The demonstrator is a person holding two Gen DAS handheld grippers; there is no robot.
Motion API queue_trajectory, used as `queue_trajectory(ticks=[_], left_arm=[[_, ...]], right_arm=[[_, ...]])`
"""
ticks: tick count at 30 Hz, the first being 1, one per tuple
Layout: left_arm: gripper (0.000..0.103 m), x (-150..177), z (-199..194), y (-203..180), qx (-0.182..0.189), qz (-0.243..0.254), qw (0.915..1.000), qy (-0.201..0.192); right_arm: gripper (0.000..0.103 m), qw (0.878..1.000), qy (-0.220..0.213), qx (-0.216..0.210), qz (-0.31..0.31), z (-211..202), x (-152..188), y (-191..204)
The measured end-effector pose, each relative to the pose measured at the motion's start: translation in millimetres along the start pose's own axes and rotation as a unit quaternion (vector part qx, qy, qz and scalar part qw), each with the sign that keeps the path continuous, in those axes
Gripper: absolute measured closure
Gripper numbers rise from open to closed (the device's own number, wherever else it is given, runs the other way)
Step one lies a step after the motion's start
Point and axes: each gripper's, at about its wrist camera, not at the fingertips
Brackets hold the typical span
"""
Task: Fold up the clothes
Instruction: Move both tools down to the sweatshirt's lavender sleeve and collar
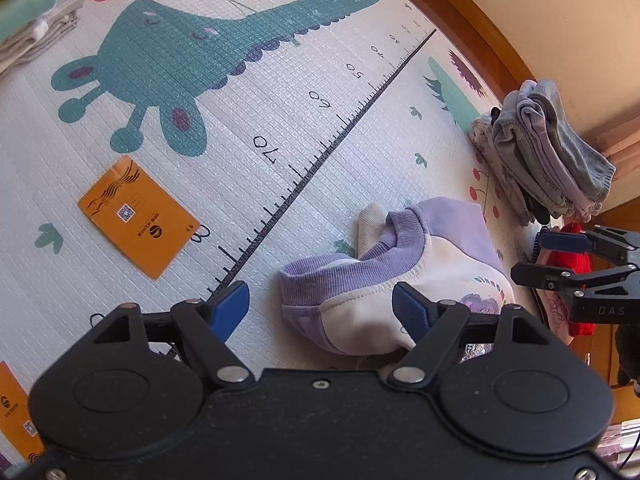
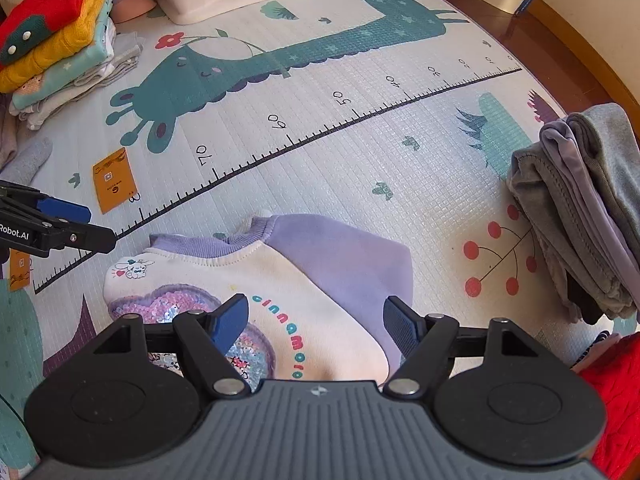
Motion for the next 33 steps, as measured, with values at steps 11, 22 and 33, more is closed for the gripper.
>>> queue_trajectory(ticks=[11, 22, 33], left_arm=[[0.024, 2.6, 24.8, 37.4, 0.066, -0.034, 0.9972, 0.013], [0.024, 20.9, 54.5, 22.4, 0.092, -0.003, 0.9952, 0.033], [0.029, 33.2, 63.0, -12.1, 0.108, 0.099, 0.9884, 0.038]], right_arm=[[0.028, 0.998, -0.032, -0.007, -0.062, 43.8, -18.5, -13.6], [0.010, 0.996, -0.057, -0.040, -0.054, 87.7, -32.6, -35.1], [0.061, 0.989, 0.003, -0.111, -0.094, 72.9, 54.6, -58.8]])
Point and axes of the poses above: each gripper's, at about its wrist camera, not at the fingertips, and z roughly the way its jaws point, y to its left, x to its underside, and after that the axes turned 3 degrees about y, right-handed
